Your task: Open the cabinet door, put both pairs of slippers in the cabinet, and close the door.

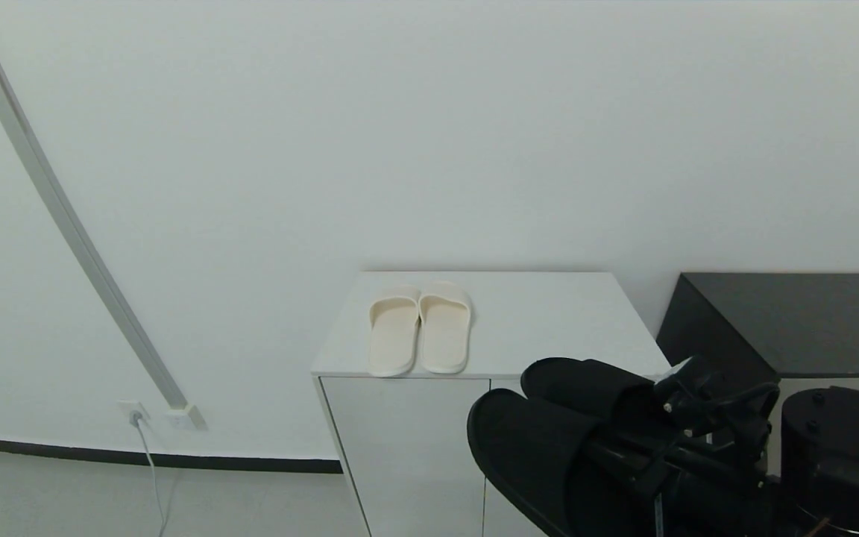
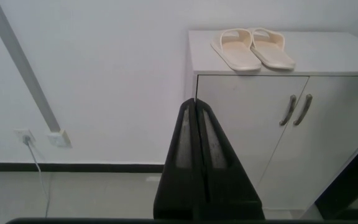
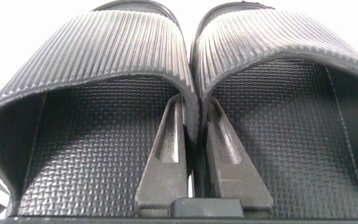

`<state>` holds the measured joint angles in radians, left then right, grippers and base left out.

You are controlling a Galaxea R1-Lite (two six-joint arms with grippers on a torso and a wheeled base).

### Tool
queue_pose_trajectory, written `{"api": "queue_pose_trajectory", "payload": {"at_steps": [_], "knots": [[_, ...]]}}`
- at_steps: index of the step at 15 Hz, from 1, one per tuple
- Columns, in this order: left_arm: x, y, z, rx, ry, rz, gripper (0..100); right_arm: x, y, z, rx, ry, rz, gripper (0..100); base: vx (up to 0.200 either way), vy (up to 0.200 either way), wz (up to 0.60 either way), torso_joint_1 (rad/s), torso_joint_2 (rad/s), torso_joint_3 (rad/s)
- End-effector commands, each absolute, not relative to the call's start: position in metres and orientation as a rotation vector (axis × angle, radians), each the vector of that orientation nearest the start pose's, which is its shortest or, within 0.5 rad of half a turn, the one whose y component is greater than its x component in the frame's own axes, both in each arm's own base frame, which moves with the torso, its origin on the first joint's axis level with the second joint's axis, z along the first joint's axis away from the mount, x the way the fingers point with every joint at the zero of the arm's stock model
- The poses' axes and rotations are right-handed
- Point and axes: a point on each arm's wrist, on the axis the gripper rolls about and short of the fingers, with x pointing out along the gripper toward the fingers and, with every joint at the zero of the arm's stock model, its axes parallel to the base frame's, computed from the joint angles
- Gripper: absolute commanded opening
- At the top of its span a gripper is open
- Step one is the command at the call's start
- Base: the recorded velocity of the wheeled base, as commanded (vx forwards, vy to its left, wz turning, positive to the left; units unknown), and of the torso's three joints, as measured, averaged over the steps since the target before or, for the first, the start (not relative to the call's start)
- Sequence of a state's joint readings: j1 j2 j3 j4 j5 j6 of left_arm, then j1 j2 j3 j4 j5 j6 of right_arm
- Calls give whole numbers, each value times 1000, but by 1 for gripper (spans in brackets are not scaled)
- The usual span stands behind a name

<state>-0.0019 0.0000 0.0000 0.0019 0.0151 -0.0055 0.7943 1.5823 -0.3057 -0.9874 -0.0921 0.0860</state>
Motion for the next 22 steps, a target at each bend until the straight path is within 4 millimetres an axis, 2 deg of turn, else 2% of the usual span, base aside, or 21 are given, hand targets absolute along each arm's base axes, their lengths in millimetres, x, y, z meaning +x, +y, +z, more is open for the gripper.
{"api": "queue_pose_trajectory", "payload": {"at_steps": [1,8,19,20,22], "knots": [[-23,0,75,-6,5,15,0,159,159,123,-49,305,684,0,0,0,0,0,0,0],[-23,0,75,-6,1,15,0,157,158,121,-55,313,685,0,0,0,0,-11,26,16],[-23,0,75,-6,5,14,0,156,157,119,-63,320,684,0,0,0,0,-154,344,187],[-23,0,76,-6,3,14,100,156,157,119,-65,317,681,0,0,0,0,-173,373,203],[-23,0,75,-6,5,14,100,154,156,121,-63,310,683,0,0,0,0,-171,378,220]]}}
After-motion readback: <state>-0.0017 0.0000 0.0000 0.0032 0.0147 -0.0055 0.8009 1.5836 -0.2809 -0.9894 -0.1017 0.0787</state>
